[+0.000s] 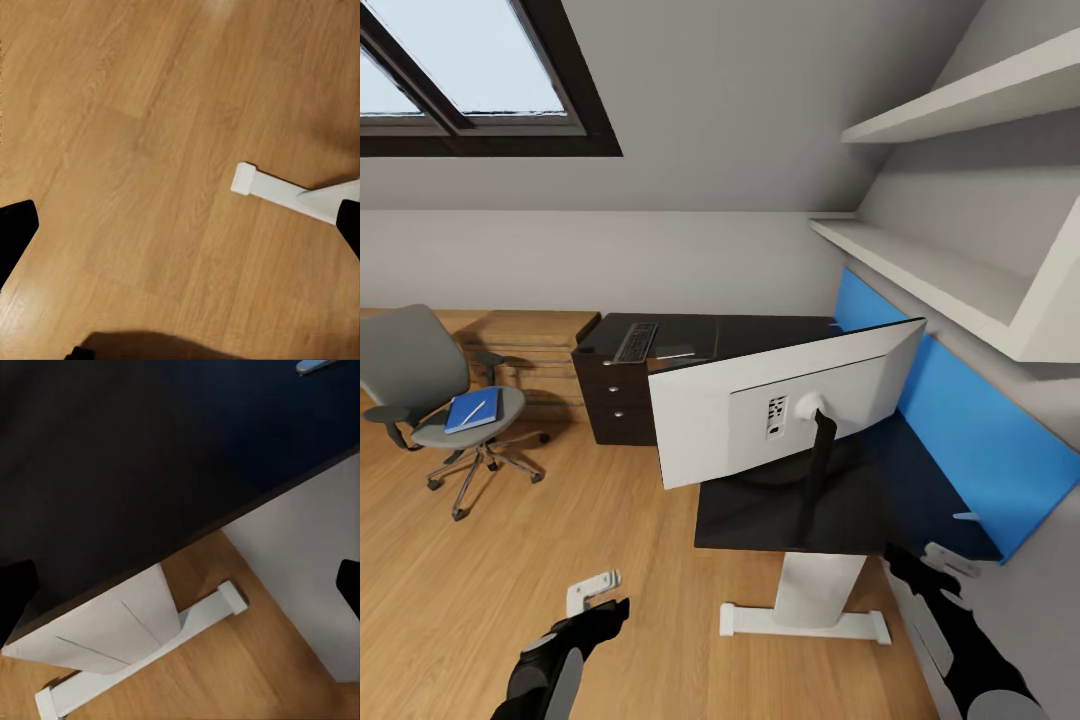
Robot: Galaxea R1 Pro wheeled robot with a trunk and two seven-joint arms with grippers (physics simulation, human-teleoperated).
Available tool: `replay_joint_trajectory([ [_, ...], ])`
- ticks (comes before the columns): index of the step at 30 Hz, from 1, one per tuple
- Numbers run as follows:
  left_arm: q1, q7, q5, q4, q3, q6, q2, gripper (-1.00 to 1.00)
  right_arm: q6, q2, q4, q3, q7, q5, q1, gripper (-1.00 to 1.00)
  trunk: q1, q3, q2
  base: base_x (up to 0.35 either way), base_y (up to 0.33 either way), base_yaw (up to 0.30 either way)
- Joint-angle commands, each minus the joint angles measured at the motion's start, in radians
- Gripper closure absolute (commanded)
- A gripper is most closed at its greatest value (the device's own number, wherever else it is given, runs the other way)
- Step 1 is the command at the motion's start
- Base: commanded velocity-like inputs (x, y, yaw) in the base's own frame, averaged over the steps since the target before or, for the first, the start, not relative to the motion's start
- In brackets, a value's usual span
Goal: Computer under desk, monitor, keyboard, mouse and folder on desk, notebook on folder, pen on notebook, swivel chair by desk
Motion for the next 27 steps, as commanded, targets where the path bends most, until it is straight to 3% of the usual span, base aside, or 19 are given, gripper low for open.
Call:
replay_joint_trajectory([
  [1,-0.001,0.007,0.011,-0.008,0.002,0.004,0.001,-1.0,-0.007,0.0,0.004,0.005,-0.003,-0.007,-0.001,-1.0,0.001,-0.002,-0.002,0.0,0.0,0.0],
  [9,0.01,0.007,0.012,-0.158,0.005,0.004,0.02,-1.0,-0.049,-0.002,0.026,0.024,-0.002,-0.014,-0.004,-1.0,0.001,-0.002,-0.002,0.004,-0.002,0.0],
  [15,0.016,0.008,0.012,-0.175,0.006,0.006,0.023,-1.0,-0.05,-0.004,0.027,0.018,-0.003,-0.021,-0.004,-1.0,0.001,-0.002,-0.002,0.182,-0.057,0.0],
  [23,0.017,0.01,0.012,-0.161,0.006,0.007,0.022,-1.0,-0.053,-0.003,0.035,0.0,-0.004,-0.085,-0.004,-1.0,0.001,-0.002,-0.002,0.182,-0.061,0.0],
  [27,0.017,0.011,0.013,-0.157,0.007,0.006,0.022,-1.0,-0.053,-0.005,0.035,-0.001,-0.005,-0.092,-0.004,-1.0,0.001,-0.002,-0.002,0.199,-0.083,0.0],
])
